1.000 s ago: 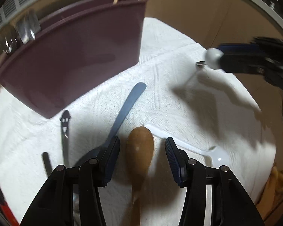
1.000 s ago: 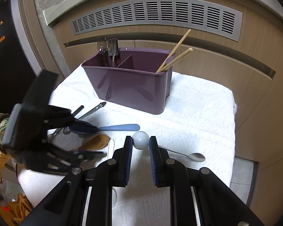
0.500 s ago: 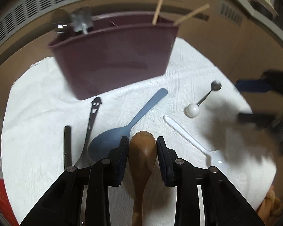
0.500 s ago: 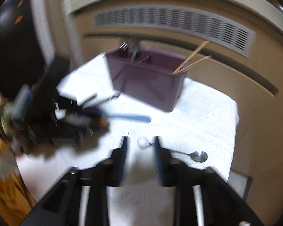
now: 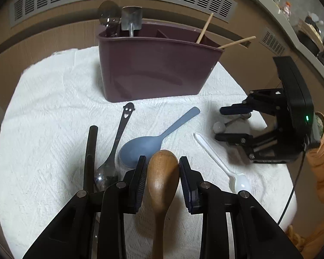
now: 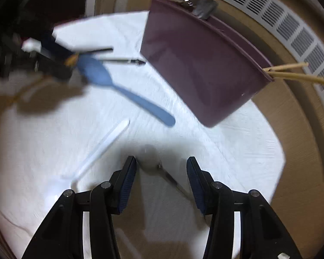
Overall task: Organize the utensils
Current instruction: 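Lift both spoons over the purple caddy and open both tools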
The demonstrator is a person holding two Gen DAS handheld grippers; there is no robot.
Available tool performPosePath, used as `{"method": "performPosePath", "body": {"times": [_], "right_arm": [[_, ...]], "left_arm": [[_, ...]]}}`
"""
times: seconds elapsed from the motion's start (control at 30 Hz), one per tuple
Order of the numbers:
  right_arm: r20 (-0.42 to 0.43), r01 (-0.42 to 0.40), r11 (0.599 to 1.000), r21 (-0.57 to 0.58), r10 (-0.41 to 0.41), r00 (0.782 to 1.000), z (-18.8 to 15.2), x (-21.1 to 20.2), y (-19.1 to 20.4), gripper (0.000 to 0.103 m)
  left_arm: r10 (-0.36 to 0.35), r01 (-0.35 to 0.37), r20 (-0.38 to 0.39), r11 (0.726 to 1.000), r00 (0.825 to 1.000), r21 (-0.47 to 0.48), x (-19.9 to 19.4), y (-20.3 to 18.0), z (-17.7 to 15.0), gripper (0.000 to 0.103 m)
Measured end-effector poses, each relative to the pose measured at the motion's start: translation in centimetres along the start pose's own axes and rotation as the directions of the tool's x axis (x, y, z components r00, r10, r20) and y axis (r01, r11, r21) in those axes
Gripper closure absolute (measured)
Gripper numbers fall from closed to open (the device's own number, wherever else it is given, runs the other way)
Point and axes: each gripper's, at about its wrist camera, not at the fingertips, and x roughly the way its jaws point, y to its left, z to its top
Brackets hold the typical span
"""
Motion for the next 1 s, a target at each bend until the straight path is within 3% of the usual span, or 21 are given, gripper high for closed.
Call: {"method": "performPosePath", "body": {"times": [0.07,0.1,0.17,0.33,0.47,0.57,0.7,0.83,1.0], "right_arm": [[-0.006,-0.054,0.997,0.057,0.055,0.998,0.6,0.6,-0.7,0.069],[-0.006,-0.086,0.993,0.080,0.087,0.996,0.8,0.7,-0.7,0.080],[-0.008,-0.107,0.988,0.115,0.108,0.994,0.9,0.8,-0.8,0.080],[0.013,-0.046,0.971,0.234,0.044,0.999,0.5,-0.9,0.0,0.081],[0.115,-0.124,0.912,0.392,0.085,0.990,0.7,-4.0,-1.3,0.081],[0.247,-0.216,0.849,0.482,0.105,0.963,1.3,-7.8,-2.4,0.083],[0.393,-0.276,0.821,0.499,0.068,0.917,2.9,-12.3,-2.6,0.083],[0.492,-0.315,0.816,0.484,0.043,0.869,5.7,-16.2,-3.9,0.083],[0.587,-0.291,0.824,0.486,-0.061,0.807,9.5,-21.0,-6.9,0.083]], "left_arm": [[-0.006,0.006,-0.003,1.000,1.000,-0.009,0.2,0.2,0.0,0.072],[-0.011,0.011,-0.005,1.000,1.000,-0.015,0.2,0.3,0.0,0.072],[-0.014,0.014,-0.005,1.000,1.000,-0.022,0.3,0.4,-0.1,0.072],[-0.013,0.015,0.027,0.999,1.000,-0.046,-0.5,0.5,-0.1,0.072],[0.013,-0.010,0.114,1.000,0.993,-0.028,-3.1,-0.3,0.8,0.072],[0.021,-0.021,0.202,1.000,0.979,-0.005,-5.9,-1.3,1.8,0.072],[0.031,-0.043,0.331,0.999,0.943,0.029,-9.9,-2.9,3.9,0.072],[0.045,-0.096,0.462,0.992,0.886,0.087,-14.3,-4.5,7.8,0.072],[0.052,-0.141,0.576,0.984,0.816,0.111,-18.6,-5.4,13.3,0.072]]}}
